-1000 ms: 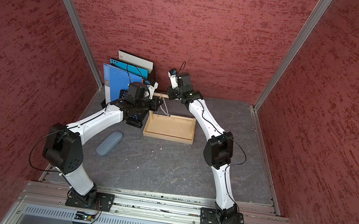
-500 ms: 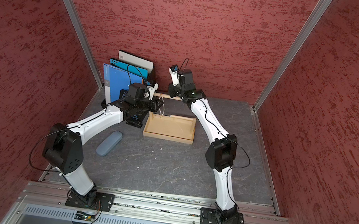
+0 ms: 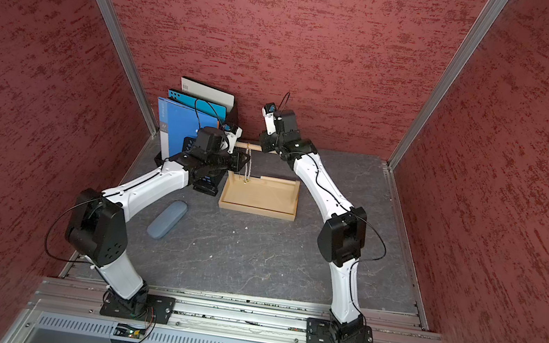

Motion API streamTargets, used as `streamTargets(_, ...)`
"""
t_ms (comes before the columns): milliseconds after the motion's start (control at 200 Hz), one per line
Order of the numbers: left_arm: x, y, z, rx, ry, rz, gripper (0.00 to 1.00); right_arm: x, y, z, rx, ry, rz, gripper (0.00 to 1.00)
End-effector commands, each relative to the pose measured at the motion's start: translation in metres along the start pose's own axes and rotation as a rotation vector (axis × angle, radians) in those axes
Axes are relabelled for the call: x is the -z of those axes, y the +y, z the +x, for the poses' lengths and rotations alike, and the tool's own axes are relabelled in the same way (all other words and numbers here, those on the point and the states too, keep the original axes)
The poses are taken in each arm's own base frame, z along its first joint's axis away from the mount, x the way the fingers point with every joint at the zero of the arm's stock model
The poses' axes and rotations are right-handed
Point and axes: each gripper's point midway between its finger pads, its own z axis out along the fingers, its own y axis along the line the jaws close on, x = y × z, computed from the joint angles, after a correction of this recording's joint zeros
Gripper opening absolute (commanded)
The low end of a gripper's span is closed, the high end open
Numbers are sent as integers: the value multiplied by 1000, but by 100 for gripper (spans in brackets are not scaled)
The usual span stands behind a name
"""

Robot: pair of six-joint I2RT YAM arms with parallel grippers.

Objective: Hang the necklace on the jewelry display stand
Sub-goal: Hang the necklace on the stand, then move the necklace to the center of the board.

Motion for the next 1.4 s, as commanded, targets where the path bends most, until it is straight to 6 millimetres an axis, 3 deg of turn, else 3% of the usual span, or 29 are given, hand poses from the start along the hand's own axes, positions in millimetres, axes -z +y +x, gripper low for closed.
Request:
streamTargets(0,7,-3,-7,-25,-23,-5,30,29,-14,-27,-40,-87,58,23)
streamTargets(266,29,-14,-25,-46,-78,15,33,53,-29,-11,-96,-80,125,26)
streamTargets(536,67,-32,-55,-92,-169,42,35,88,-49,13,-200,-67,185,26)
streamTargets(696,103,-37,-78,-117,-248,24,35,110,-61,44,-227,-25,238,27)
streamTargets(867,144,-38,-87,-128,-317,-4,36,146,-86,103,-320,59,328,27)
streamTargets(967,158,-34,-70,-119,-310,-20,37,170,-102,132,-381,89,386,28)
streamTargets(1097,156,-19,-23,-61,-234,-42,37,183,-115,176,-472,167,450,31)
streamTargets(1282,141,1,68,101,-80,-49,36,170,-122,227,-633,310,437,31)
streamTargets(1398,134,-2,102,178,-19,-26,36,159,-130,242,-686,358,453,30)
